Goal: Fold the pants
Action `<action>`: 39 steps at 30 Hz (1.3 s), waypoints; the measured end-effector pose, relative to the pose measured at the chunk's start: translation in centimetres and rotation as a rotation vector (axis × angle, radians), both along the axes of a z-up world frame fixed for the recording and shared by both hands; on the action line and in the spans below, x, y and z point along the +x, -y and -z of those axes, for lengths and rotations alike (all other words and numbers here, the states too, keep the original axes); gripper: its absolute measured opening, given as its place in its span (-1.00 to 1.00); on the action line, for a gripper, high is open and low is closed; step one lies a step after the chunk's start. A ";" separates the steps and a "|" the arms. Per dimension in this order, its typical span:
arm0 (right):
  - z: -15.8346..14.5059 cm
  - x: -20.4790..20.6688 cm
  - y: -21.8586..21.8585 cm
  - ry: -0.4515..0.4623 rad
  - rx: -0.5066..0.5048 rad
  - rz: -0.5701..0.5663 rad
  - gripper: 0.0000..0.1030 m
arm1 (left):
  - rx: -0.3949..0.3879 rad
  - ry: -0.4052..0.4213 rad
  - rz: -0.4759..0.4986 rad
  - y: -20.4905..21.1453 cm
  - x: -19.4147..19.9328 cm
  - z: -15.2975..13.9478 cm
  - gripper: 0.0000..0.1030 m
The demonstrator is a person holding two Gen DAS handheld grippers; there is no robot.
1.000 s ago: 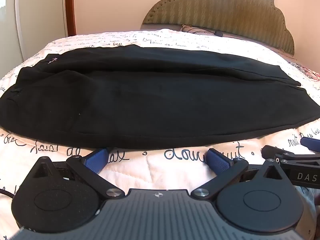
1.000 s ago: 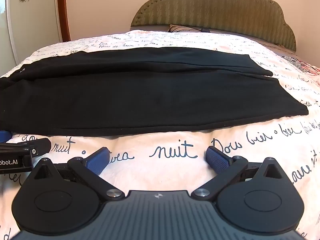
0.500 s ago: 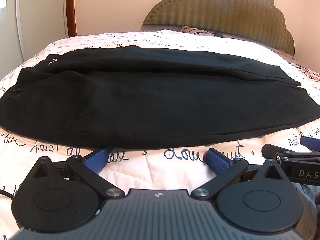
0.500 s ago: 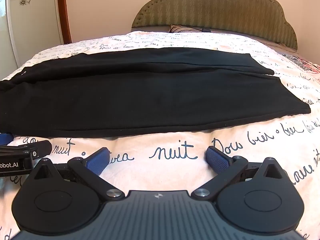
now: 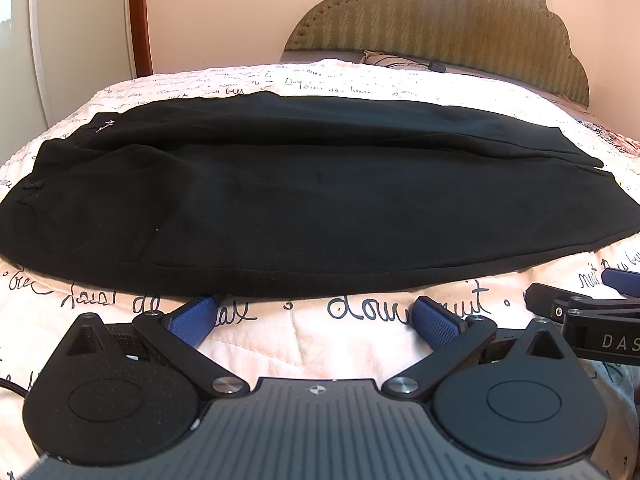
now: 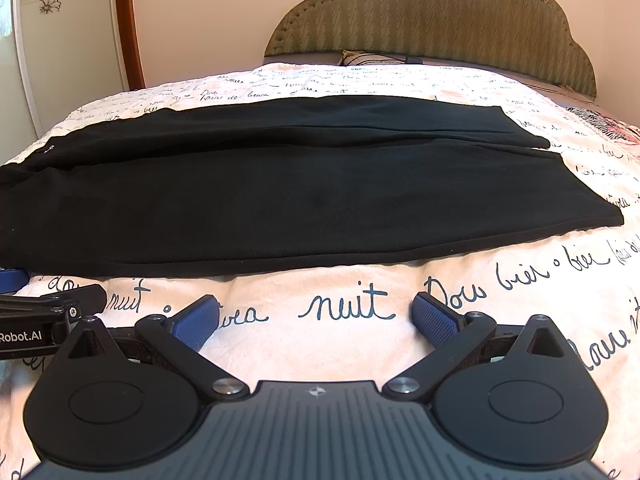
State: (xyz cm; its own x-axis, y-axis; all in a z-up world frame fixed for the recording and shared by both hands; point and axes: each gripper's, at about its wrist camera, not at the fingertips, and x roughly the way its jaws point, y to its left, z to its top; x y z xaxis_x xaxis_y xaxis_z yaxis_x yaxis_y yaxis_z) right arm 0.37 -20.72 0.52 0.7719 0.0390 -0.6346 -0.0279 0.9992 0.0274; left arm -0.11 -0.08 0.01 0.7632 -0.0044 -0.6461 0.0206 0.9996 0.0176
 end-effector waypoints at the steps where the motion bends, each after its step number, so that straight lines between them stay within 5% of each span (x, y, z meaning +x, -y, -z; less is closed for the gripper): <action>1: 0.0 0.0 0.0 0.000 0.001 0.000 1.00 | 0.001 0.000 0.000 0.1 0.0 0.0 1.00; 39: 0.1 0.0 0.1 0.001 0.005 0.000 1.00 | -0.053 0.019 0.003 -0.5 -0.3 -0.1 1.00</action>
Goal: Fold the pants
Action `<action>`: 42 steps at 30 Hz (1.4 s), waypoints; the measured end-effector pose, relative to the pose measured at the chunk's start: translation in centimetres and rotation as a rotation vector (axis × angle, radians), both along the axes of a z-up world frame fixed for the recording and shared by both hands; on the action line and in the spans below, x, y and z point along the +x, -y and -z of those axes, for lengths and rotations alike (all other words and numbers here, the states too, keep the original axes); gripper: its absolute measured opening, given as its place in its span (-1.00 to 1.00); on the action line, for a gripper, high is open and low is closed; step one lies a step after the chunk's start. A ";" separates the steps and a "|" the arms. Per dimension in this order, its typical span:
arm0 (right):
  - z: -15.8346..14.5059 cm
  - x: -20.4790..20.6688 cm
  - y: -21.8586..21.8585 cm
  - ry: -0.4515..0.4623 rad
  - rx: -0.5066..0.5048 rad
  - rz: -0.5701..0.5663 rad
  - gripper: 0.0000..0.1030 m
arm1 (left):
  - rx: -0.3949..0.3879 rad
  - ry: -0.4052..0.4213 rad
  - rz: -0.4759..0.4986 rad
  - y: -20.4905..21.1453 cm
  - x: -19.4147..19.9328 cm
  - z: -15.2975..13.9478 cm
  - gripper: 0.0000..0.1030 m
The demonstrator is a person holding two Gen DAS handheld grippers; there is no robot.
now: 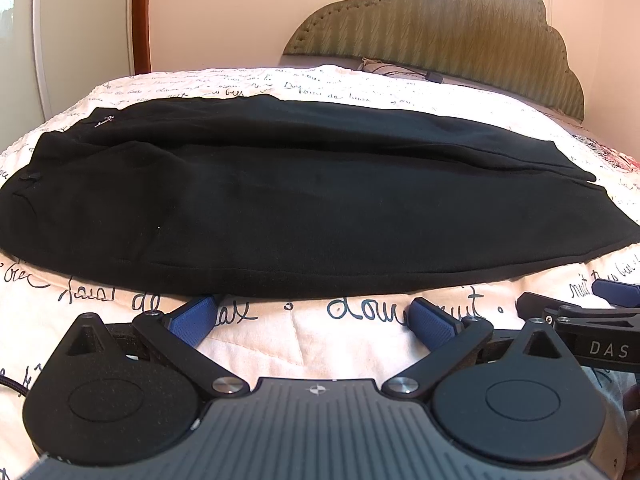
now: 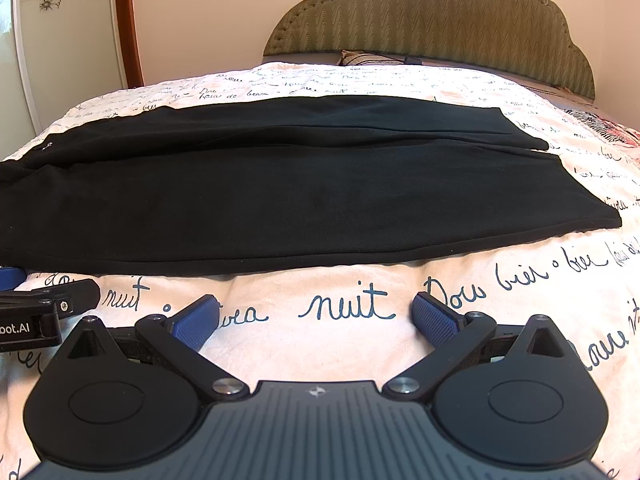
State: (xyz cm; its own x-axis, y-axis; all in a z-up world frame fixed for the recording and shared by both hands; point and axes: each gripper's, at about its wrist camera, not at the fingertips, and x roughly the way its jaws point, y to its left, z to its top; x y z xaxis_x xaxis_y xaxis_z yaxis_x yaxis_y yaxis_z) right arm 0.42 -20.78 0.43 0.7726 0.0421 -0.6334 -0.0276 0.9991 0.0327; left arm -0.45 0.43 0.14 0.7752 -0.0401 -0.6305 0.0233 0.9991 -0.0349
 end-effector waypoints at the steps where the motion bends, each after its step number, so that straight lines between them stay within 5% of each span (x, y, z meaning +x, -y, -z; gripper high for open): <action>1: 0.0 0.0 0.0 0.000 0.000 0.000 1.00 | -0.001 0.000 0.000 0.0 0.0 0.0 1.00; 23: 0.0 0.0 -0.1 0.000 0.000 0.000 1.00 | -0.051 0.023 0.004 -1.0 -0.6 -0.4 0.99; 29: -1.2 -1.2 1.8 -0.014 0.065 -0.047 1.00 | -0.072 0.167 -0.027 -5.0 -4.4 -4.1 0.99; 32: -3.6 -3.4 4.7 0.097 0.103 -0.028 1.00 | -0.014 0.291 -0.073 -8.9 -5.2 -7.3 1.00; 37: -7.8 -2.3 9.4 0.260 0.058 0.067 1.00 | -0.056 0.348 -0.205 -18.1 0.6 -12.4 1.00; 42: -9.5 1.9 11.4 0.328 0.045 0.164 1.00 | -0.271 0.193 -0.277 -27.5 12.1 -12.8 0.99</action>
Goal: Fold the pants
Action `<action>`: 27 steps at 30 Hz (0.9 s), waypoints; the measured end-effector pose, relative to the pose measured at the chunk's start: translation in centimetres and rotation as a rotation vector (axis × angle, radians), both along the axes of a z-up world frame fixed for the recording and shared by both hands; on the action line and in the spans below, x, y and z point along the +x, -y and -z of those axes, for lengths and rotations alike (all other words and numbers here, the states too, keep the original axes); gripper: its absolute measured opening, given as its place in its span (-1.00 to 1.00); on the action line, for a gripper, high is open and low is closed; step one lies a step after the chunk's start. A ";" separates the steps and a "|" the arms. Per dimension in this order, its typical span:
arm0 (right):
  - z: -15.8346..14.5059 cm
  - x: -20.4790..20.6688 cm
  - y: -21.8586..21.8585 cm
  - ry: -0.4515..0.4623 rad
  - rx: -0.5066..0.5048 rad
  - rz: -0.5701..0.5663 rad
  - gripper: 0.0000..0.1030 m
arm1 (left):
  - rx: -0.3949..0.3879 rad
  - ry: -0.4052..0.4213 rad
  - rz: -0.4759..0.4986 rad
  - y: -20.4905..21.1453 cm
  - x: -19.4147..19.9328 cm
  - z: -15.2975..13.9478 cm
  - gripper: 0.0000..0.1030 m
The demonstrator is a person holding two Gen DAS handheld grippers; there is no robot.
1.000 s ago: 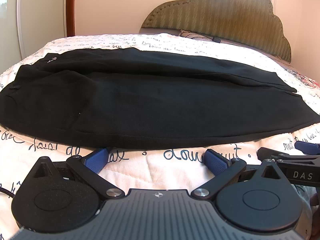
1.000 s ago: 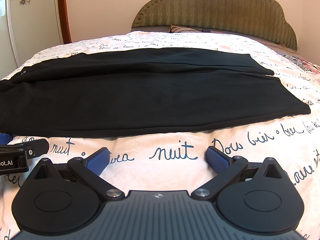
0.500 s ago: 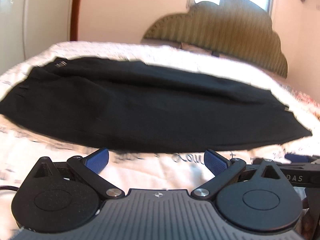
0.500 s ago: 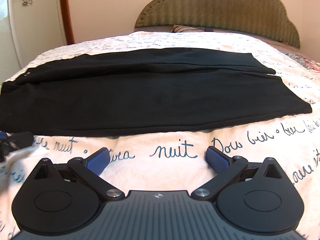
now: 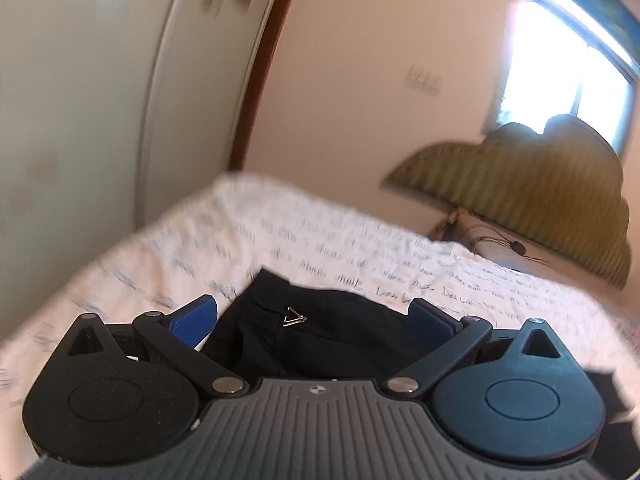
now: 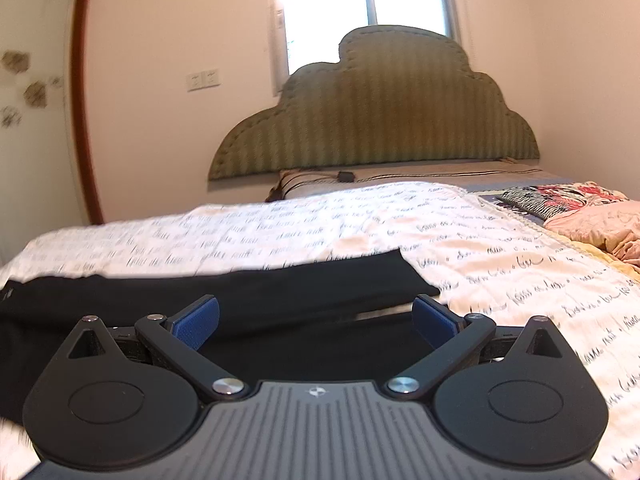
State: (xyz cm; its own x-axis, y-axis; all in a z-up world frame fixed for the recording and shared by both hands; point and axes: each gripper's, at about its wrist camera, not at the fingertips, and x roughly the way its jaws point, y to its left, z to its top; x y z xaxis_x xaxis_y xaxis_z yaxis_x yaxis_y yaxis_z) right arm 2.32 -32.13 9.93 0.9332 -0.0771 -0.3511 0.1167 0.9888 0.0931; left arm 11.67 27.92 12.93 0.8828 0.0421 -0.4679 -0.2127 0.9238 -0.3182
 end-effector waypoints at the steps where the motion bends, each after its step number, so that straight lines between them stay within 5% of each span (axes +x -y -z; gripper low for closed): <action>1: -0.2 0.9 0.1 -0.007 0.018 -0.002 1.00 | -0.057 -0.027 0.000 -1.7 1.7 0.7 0.99; 4: 0.6 3.5 -1.5 -0.045 0.051 -0.026 1.00 | -0.221 -0.100 0.076 -5.5 7.4 2.8 0.99; 10: 2.4 7.0 -5.5 -0.123 0.047 -0.099 1.00 | -0.386 -0.229 0.121 -10.2 14.8 8.6 0.97; 17: 2.3 10.1 -8.5 -0.141 -0.016 -0.154 1.00 | -0.420 -0.254 0.215 -11.9 17.6 11.5 0.98; 23: 2.1 12.3 -11.3 -0.144 -0.035 -0.212 1.00 | -0.462 -0.240 0.363 -10.9 18.7 11.2 0.68; 26: 2.3 12.5 -12.8 -0.151 -0.060 -0.259 1.00 | -0.421 -0.239 0.396 -10.1 18.9 11.7 0.65; 27: 2.4 12.6 -13.3 -0.152 -0.078 -0.276 1.00 | -0.398 -0.246 0.394 -9.8 19.0 11.9 0.50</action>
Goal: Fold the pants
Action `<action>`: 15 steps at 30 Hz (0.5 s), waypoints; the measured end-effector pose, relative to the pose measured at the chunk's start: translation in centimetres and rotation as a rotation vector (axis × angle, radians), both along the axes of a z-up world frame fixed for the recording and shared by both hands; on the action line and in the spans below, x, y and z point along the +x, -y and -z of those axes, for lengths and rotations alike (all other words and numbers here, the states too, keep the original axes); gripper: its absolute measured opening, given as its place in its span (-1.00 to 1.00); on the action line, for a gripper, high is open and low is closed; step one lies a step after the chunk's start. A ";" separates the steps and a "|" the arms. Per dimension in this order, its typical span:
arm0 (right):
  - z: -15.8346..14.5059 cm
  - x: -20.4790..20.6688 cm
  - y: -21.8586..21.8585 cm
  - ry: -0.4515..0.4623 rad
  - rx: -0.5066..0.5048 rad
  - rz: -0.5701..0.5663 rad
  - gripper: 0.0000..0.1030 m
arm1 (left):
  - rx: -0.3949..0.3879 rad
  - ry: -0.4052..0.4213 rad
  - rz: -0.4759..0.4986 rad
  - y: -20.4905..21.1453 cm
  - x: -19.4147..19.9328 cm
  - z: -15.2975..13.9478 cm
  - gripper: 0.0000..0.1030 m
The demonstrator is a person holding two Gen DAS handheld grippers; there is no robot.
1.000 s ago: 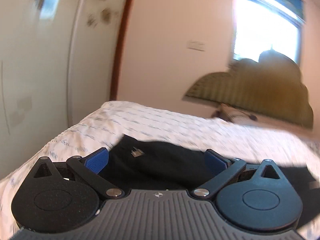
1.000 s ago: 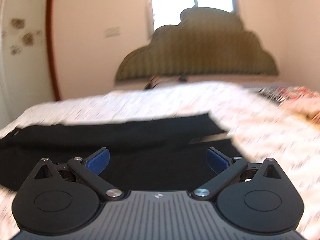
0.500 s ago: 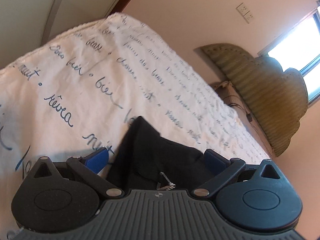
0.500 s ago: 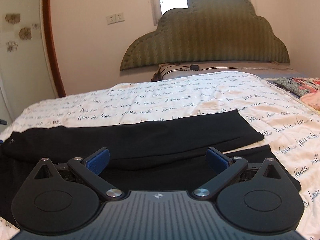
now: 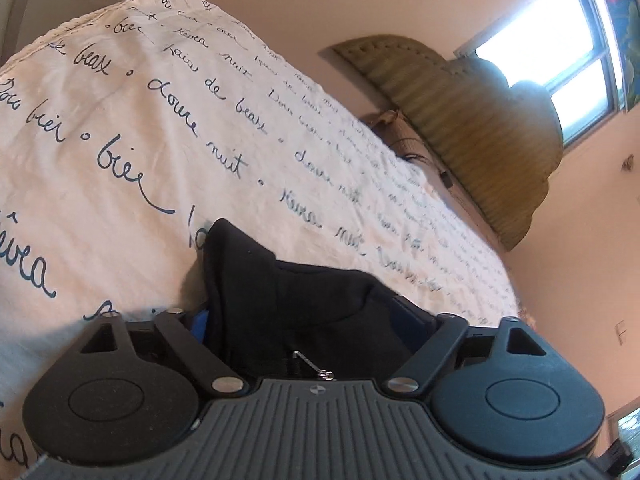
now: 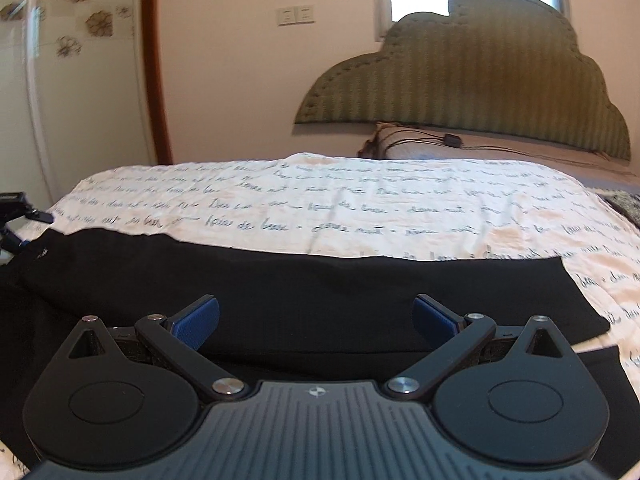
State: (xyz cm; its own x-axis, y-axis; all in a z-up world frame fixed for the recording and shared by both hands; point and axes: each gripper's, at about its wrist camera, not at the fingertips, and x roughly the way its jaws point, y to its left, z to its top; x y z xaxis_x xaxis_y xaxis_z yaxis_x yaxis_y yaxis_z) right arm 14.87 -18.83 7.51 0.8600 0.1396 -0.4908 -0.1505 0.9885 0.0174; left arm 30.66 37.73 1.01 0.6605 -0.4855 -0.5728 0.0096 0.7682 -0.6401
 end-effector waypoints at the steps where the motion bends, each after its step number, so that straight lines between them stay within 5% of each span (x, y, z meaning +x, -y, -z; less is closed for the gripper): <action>1: 0.1 0.0 -0.5 0.002 -0.020 -0.018 1.00 | 0.024 0.005 -0.003 0.1 0.4 0.2 0.41; 3: 0.3 0.1 -1.3 0.008 -0.059 -0.051 1.00 | 0.038 0.002 -0.009 0.2 0.9 0.1 0.34; 5: 0.4 0.1 -1.9 0.023 -0.087 -0.081 1.00 | 0.088 -0.029 -0.029 0.1 1.8 0.2 -0.13; 6: 0.4 0.1 -2.2 0.034 -0.096 -0.095 1.00 | 0.138 -0.054 -0.045 0.2 2.1 0.3 -0.81; 10: 0.1 0.6 -3.1 0.063 -0.108 -0.153 1.00 | 0.288 0.009 -0.019 1.4 1.5 -0.7 -0.85; 13: 0.0 1.9 -3.2 0.060 -0.081 -0.203 1.00 | 0.425 0.163 -0.002 3.7 -0.7 -3.0 -0.87; 15: -0.2 3.1 -3.3 0.050 -0.055 -0.265 1.00 | 0.445 0.285 0.020 4.8 -2.9 -5.0 -0.87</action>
State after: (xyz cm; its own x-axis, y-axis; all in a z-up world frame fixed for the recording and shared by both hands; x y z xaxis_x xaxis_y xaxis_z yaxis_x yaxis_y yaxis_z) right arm 17.98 -15.57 7.74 0.8205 0.3373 -0.4615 -0.4034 0.9137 -0.0494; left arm 27.80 32.92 5.97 0.8131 -0.2507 -0.5255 0.1534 0.9629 -0.2219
